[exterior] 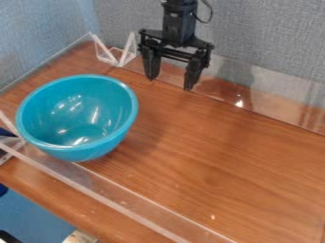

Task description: Put the mushroom in the blue bowl

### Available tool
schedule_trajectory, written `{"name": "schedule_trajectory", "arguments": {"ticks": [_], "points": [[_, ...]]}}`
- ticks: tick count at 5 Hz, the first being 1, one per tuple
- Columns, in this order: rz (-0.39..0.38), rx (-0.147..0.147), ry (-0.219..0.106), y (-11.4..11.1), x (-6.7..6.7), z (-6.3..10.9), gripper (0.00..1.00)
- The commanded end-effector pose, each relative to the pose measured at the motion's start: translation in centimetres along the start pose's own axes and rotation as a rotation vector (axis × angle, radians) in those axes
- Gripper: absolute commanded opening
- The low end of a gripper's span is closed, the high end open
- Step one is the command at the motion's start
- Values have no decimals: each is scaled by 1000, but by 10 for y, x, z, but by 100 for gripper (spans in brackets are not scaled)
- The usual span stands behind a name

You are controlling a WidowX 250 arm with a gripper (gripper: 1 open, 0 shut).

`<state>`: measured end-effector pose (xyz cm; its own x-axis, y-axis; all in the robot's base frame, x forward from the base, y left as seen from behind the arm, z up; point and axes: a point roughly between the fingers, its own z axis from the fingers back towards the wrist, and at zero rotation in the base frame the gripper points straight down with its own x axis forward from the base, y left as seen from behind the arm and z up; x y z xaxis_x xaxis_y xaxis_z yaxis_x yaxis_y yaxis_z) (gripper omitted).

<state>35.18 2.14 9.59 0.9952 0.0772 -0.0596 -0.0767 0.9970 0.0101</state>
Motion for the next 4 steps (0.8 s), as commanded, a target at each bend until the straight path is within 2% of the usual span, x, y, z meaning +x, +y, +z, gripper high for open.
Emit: {"name": "schedule_trajectory", "arguments": {"ticks": [1,4], "points": [[18,2,-70,6,10,18,100],[37,3,-75,3,18,12,100]]}}
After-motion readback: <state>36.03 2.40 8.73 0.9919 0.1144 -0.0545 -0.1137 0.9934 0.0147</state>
